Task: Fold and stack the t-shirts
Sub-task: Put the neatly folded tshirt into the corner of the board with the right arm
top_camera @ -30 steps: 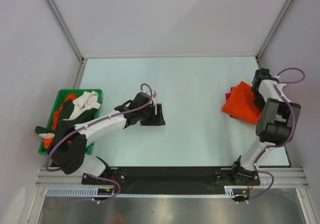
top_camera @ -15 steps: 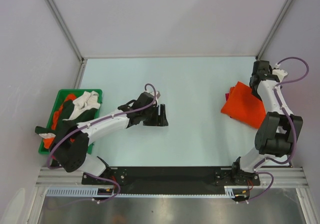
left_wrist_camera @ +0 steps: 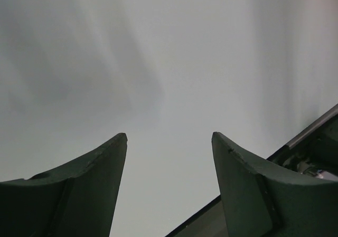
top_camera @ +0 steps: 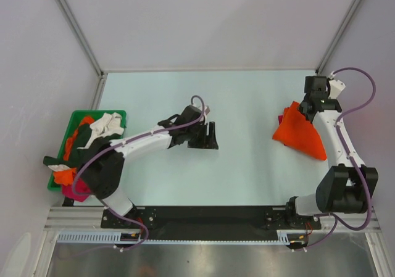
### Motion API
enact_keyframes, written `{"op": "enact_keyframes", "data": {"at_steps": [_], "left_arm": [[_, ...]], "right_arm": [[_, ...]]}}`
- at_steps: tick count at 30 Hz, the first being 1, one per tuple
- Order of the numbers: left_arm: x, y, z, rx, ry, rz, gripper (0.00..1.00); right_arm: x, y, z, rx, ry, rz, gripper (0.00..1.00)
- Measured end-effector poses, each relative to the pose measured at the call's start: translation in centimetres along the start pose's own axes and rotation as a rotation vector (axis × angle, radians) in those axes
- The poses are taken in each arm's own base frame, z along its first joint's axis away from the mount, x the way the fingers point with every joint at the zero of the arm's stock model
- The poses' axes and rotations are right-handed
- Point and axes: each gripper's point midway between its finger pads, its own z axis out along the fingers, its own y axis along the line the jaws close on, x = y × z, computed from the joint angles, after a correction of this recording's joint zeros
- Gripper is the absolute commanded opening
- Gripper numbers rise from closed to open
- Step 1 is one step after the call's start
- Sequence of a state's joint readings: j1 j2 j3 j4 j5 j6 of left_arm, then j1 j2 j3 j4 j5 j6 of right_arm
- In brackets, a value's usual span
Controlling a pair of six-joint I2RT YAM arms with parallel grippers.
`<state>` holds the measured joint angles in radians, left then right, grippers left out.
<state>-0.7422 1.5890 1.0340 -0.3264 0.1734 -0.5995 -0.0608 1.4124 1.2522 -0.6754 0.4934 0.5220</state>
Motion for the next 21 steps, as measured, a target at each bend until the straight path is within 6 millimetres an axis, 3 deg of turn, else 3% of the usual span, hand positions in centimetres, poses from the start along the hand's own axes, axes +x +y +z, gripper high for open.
{"op": "enact_keyframes", "data": {"at_steps": [6,12,16,21], "left_arm": [[-5.2,-4.4,2.9,0.098,-0.028,0.025,0.7],[-8.1,-8.5,5.9,0.191,-0.027,0.055,0.69],[-6.8,-9.5,6.8,0.201,0.013,0.072,0.68],[-3.5,-8.4,6.3,0.182,0.065,0.076,0.67]], "right_arm": [[2.6,0.1,0.3,-0.024,0.044,-0.046,0.42],[5.9,0.3,1.5,-0.05,0.122,-0.062,0.42],[7.3,2.3,1.5,-0.098,0.143,-0.101,0.41],[10.4,7.6,0.3,-0.221,0.172,-0.206,0.41]]}}
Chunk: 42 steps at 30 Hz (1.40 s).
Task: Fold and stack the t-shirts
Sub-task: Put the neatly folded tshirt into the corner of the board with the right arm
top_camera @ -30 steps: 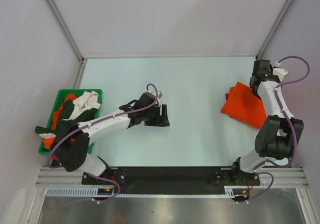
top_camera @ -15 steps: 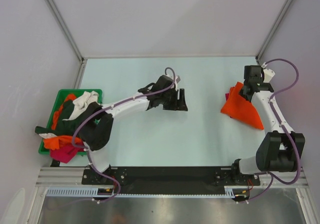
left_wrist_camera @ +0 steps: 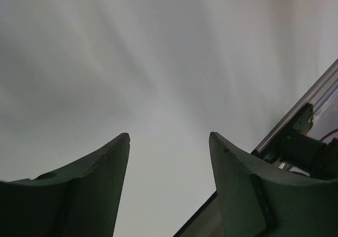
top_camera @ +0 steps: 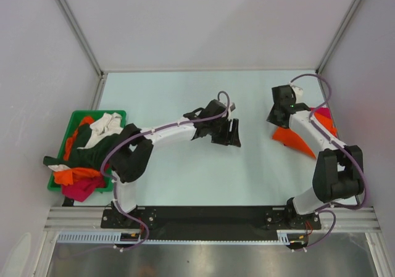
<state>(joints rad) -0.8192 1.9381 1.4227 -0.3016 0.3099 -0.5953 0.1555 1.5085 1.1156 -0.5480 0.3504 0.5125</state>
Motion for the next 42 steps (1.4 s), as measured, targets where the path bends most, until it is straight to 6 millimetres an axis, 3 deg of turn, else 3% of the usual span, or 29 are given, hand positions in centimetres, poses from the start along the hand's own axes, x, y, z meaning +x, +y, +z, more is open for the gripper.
{"op": "enact_keyframes", "data": {"at_steps": [3,6,14,20,29,37,42], "left_arm": [[3.0,1.7,-1.2,-0.041,0.045,-0.021,0.67],[5.0,2.6,-2.8,-0.065,0.062,-0.032,0.67],[5.7,1.8,-7.4,-0.043,-0.009,-0.011,0.67],[6.0,1.8,-8.4,-0.046,-0.028,-0.005,0.67],[6.5,2.2,-8.5,-0.064,-0.023,-0.005,0.67],[7.3,1.3,-8.3,-0.05,-0.007,0.016,0.67],[7.5,1.0,-8.2,-0.045,-0.001,0.024,0.67]], "right_arm": [[1.0,3.1,0.4,-0.07,0.021,-0.029,0.4],[1.8,4.1,1.9,-0.076,0.043,-0.032,0.38],[4.3,3.2,6.0,0.006,0.129,-0.042,0.37],[4.5,2.2,8.1,0.073,0.163,-0.039,0.35],[6.8,-1.8,6.5,0.186,0.242,-0.011,0.33],[4.2,-5.1,2.2,0.207,0.178,0.075,0.35],[4.1,-8.0,1.9,0.266,0.185,0.115,0.36]]}}
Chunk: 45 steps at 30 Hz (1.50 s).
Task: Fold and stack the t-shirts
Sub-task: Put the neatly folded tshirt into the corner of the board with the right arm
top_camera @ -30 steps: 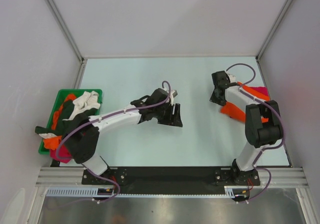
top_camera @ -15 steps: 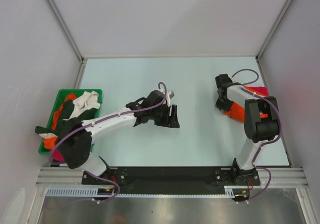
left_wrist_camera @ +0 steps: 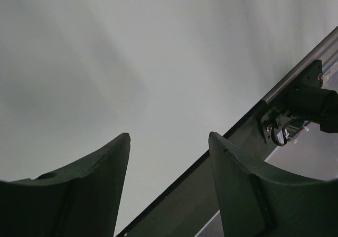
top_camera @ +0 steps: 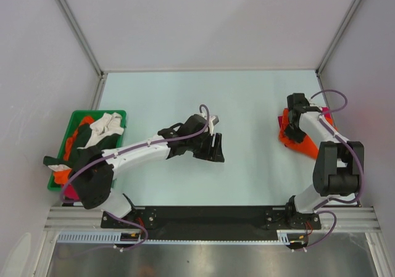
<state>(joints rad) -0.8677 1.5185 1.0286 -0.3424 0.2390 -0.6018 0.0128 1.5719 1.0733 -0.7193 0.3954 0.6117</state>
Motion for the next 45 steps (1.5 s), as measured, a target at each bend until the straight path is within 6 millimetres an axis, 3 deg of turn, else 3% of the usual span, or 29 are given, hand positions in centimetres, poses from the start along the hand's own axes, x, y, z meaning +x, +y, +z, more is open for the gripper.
{"op": "enact_keyframes", "data": {"at_steps": [4,8,11,14,19,21,24,27,32,35,39,45], "left_arm": [[0.1,-0.1,0.0,-0.001,0.001,0.004,0.68],[-0.5,-0.1,-0.1,-0.02,-0.013,0.017,0.7],[-2.7,-1.0,0.1,-0.024,-0.043,0.047,0.7],[-6.7,-3.0,0.9,-0.005,-0.095,0.082,0.7],[-11.1,-5.2,3.4,0.023,-0.136,0.107,0.69],[-11.8,-5.4,4.4,0.03,-0.132,0.106,0.69],[-11.2,-5.0,5.1,0.024,-0.104,0.099,0.68],[-10.0,-4.1,5.4,0.01,-0.084,0.091,0.68],[-5.9,-1.4,4.7,-0.035,-0.027,0.055,0.68],[-3.5,-0.3,3.1,-0.051,-0.008,0.034,0.68],[-1.9,0.0,0.0,-0.044,-0.032,0.025,0.68],[-2.0,-1.0,-4.8,-0.016,-0.122,0.042,0.69]], "right_arm": [[0.3,-1.2,0.0,0.007,0.0,0.019,0.46],[-1.7,-1.5,-3.6,-0.076,-0.119,0.077,0.54],[-4.3,-2.3,-7.3,-0.129,-0.246,0.15,0.64],[-5.9,-3.3,-9.2,-0.138,-0.317,0.206,0.72],[-5.3,-5.8,-8.4,-0.068,-0.297,0.24,0.74],[-4.3,-6.8,-7.4,-0.039,-0.269,0.246,0.7],[-2.5,-7.5,-6.3,-0.031,-0.223,0.224,0.65],[-2.0,-5.7,-6.8,-0.099,-0.226,0.163,0.64],[-2.2,0.3,-8.6,-0.251,-0.263,0.034,0.64],[-2.3,4.3,-8.4,-0.309,-0.254,-0.024,0.65],[-1.3,7.2,-5.5,-0.298,-0.199,-0.076,0.64],[0.9,8.4,-0.4,-0.215,-0.106,-0.13,0.65]]}}
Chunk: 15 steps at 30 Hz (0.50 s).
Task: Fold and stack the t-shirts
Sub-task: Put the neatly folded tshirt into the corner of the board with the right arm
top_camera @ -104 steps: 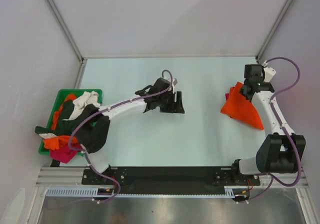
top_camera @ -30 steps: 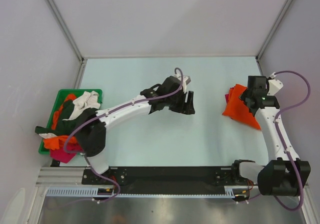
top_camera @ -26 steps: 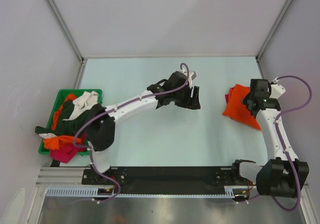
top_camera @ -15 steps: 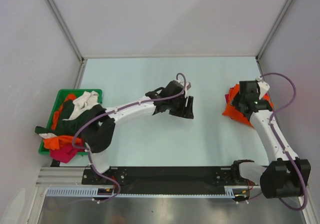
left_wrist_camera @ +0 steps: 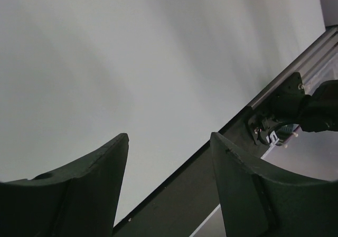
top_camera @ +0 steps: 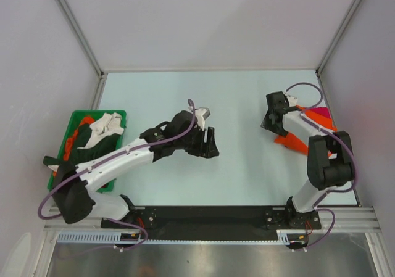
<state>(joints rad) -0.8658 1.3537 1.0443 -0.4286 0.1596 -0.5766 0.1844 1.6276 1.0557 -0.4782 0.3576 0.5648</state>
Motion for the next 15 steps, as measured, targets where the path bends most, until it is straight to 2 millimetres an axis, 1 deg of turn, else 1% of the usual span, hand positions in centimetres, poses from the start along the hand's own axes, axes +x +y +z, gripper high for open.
{"op": "enact_keyframes", "data": {"at_steps": [2,4,7,11,14,15], "left_arm": [[-0.5,-0.4,-1.4,0.009,-0.033,0.005,0.69],[-0.9,-0.5,-2.5,0.009,-0.06,0.009,0.7],[-0.9,-0.3,-3.5,-0.007,-0.073,0.01,0.7],[-0.5,0.4,-3.9,-0.044,-0.062,0.009,0.7],[-0.2,0.9,-4.0,-0.065,-0.052,0.011,0.7],[-0.1,1.0,-4.0,-0.069,-0.05,0.01,0.7]], "right_arm": [[0.3,0.2,1.1,0.018,0.023,-0.005,0.65],[-0.1,0.6,2.0,0.026,0.029,-0.004,0.65],[-0.5,1.0,2.9,0.034,0.031,-0.001,0.65],[-0.7,0.7,4.1,0.069,0.048,0.005,0.65],[0.2,-0.4,5.2,0.113,0.087,0.022,0.65],[0.0,-0.6,5.3,0.119,0.087,0.028,0.65]]}}
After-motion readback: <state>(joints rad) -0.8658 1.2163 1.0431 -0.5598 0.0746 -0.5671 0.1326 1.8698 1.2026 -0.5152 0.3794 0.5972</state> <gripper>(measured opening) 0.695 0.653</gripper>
